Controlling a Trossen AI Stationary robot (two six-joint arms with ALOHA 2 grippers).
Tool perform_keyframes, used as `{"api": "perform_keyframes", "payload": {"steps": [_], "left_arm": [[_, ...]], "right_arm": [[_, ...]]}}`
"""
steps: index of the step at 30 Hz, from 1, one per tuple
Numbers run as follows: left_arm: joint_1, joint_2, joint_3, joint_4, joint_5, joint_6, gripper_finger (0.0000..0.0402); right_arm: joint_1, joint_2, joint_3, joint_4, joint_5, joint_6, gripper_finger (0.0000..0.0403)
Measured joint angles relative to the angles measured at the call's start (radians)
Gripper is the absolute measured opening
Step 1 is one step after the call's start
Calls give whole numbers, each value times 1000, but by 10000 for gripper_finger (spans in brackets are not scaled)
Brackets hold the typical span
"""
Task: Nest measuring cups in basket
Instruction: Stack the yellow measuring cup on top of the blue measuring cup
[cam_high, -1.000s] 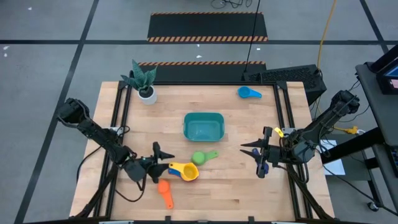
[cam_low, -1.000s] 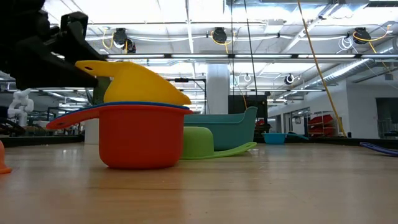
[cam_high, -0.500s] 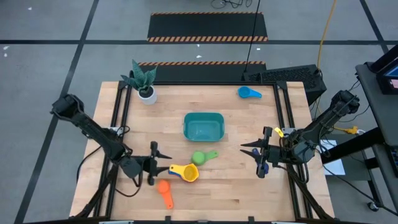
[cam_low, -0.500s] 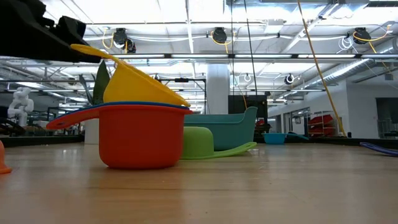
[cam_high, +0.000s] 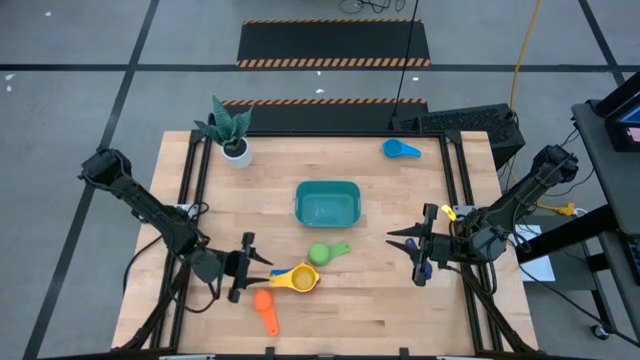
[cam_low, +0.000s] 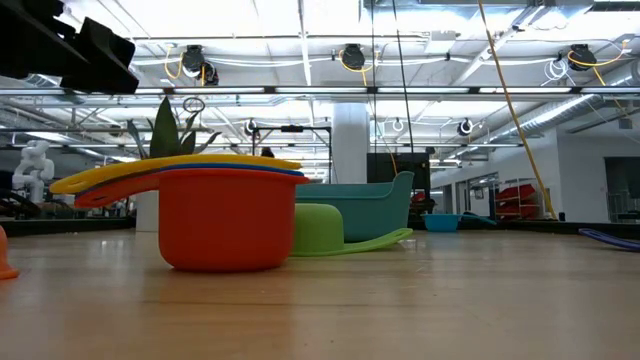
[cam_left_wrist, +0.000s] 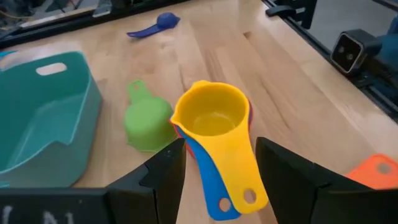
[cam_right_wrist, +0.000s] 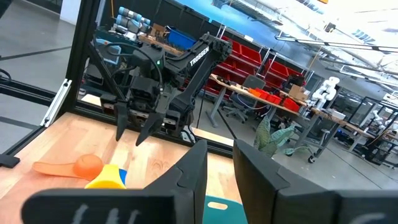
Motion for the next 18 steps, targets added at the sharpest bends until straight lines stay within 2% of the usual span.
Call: {"api": "perform_keyframes", "payload": {"steps": [7, 12, 18], "left_arm": [[2, 0, 0, 80, -96, -10, 198], [-6, 0, 1, 146, -101, -54, 203], [-15, 71, 1, 210, -131, -97, 257]], "right_arm": [[0, 0, 0, 0, 0, 0, 73], [0, 0, 0, 0, 0, 3, 73], [0, 0, 0, 0, 0, 22, 73]]}}
